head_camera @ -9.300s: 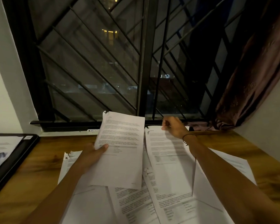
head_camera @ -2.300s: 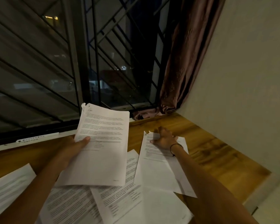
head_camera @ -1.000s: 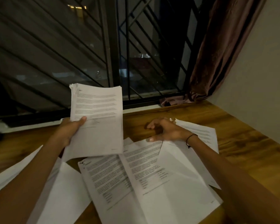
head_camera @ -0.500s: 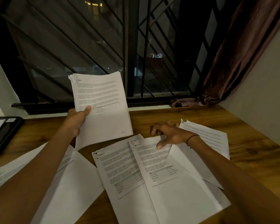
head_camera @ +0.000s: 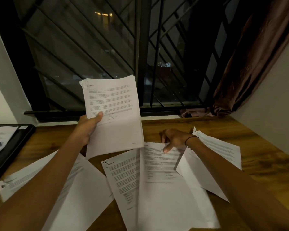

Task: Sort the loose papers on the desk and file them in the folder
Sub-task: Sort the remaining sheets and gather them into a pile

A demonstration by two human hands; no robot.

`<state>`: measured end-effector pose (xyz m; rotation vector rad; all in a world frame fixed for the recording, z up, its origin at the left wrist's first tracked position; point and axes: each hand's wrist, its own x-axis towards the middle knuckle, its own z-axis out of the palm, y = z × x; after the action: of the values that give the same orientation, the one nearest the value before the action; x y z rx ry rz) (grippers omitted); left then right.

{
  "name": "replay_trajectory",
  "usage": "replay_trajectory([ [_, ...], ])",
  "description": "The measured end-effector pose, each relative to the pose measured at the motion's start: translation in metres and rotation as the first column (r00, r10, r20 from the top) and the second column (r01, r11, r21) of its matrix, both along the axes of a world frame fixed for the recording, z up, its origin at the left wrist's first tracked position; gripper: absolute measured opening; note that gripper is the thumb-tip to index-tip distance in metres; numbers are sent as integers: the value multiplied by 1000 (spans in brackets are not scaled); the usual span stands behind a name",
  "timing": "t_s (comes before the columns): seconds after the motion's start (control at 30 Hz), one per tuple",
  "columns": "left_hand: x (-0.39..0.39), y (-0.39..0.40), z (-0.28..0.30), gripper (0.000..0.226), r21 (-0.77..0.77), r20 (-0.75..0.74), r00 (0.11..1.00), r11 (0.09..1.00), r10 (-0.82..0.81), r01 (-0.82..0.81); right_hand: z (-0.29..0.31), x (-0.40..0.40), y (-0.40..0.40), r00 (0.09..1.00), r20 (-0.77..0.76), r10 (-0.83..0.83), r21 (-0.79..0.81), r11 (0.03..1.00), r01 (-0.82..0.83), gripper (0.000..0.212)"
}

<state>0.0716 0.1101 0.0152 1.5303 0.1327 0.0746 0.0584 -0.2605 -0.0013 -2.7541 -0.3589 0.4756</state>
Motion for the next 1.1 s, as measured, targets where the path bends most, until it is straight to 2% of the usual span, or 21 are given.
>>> replay_trajectory([
  [0.13, -8, -8, -3, 42, 25, 30, 998, 998, -58, 58, 1, 12, 8, 999, 50, -13, -30, 999, 15, 36],
  [0.2, -11, -12, -8, 42, 76, 39, 995, 993, -89, 86, 4, 20, 13, 990, 138, -38, 10, 999, 37, 27],
  [0.27, -16, -19, -9, 37, 140, 53, 992, 984, -117, 109, 18, 25, 20, 964, 251, -88, 108, 992, 63, 21],
  [0.33, -20, -27, -10, 24, 178, 76, 989, 978, -126, 111, 36, 33, 27, 941, 301, -155, 235, 968, 84, 13],
  [0.37, -21, -32, -10, 22, 183, 82, 988, 977, -130, 113, 45, 39, 29, 928, 329, -177, 288, 954, 79, 21],
  [0.43, -21, -40, -10, 27, 190, 101, 987, 976, -124, 104, 62, 48, 33, 905, 374, -201, 377, 925, 50, 23],
  [0.5, -19, -45, -10, 28, 203, 116, 987, 975, -114, 88, 75, 55, 35, 892, 399, -214, 453, 891, 11, 6],
  [0.67, -16, -50, -7, 33, 231, 130, 985, 970, -112, 80, 109, 54, 37, 884, 412, -222, 594, 801, -75, 11],
  [0.77, -13, -50, -8, 41, 235, 154, 982, 969, -113, 75, 122, 50, 37, 903, 356, -238, 628, 777, -43, 15],
  [0.83, -13, -51, -7, 34, 234, 178, 980, 971, -88, 44, 123, 49, 34, 886, 296, -356, 696, 716, 55, 33],
  [0.9, -14, -51, -6, 23, 206, 203, 978, 978, -48, 5, 119, 49, 26, 791, 259, -555, 777, 606, 171, 60],
  [0.93, -13, -51, -6, 22, 180, 214, 976, 984, -28, -12, 115, 45, 23, 743, 218, -632, 830, 520, 200, 71],
  [0.97, -13, -51, -6, 25, 152, 219, 976, 988, -5, -29, 108, 42, 19, 735, 142, -663, 877, 428, 217, 79],
  [1.0, -12, -50, -6, 28, 133, 219, 975, 990, 16, -46, 98, 36, 16, 774, 57, -631, 900, 367, 234, 82],
  [1.1, -8, -49, -5, 36, 76, 243, 968, 994, 55, -76, 59, 9, 24, 939, -94, -331, 923, 325, 207, 72],
])
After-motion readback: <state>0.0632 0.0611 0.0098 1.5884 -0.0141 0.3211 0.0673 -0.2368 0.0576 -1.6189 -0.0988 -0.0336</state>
